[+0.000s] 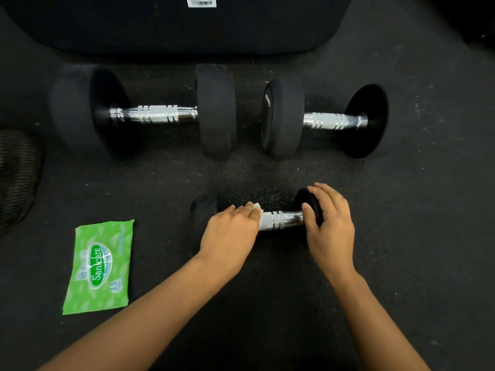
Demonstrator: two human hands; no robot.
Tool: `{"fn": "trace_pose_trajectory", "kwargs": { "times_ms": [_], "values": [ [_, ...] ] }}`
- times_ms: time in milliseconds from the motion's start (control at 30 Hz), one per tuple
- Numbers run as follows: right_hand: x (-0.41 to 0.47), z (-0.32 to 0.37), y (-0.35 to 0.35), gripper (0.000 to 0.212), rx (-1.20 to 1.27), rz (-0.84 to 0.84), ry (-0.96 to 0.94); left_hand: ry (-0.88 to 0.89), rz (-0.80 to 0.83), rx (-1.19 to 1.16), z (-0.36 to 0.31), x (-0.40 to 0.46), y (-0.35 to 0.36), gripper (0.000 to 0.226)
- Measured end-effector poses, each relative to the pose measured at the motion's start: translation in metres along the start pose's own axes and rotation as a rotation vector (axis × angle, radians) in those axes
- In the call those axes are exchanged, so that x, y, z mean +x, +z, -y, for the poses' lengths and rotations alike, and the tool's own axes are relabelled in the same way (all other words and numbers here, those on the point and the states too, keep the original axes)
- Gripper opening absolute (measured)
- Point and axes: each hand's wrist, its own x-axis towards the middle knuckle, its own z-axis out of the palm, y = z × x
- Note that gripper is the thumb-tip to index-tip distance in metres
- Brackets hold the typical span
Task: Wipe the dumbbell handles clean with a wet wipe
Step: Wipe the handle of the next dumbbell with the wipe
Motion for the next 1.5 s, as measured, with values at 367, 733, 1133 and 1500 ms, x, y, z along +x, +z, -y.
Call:
{"fn": "trace_pose_trajectory", "kwargs": {
  "times_ms": [367,733,1133,1500],
  "values": [
    [-0.006,-0.005,0.008,0.035,-0.032,-0.104,-0.049,0.104,-0.024,-0.121,-0.005,0.006,0.01,0.034],
    [-0.004,-0.006,0.01,0.039,-0.093,-0.126,-0.057,0.119,0.049,-0.203,-0.013,0.018,0.005,0.033],
    [-0.005,-0.007,0.012,0.039,-0.104,-0.147,-0.1,0.236,-0.005,-0.188,-0.011,0.012,0.006,0.042],
    [-0.004,-0.009,0.012,0.038,-0.095,-0.151,-0.114,0.014,0.027,-0.183,-0.005,0.006,-0.002,0.023]
  ]
}}
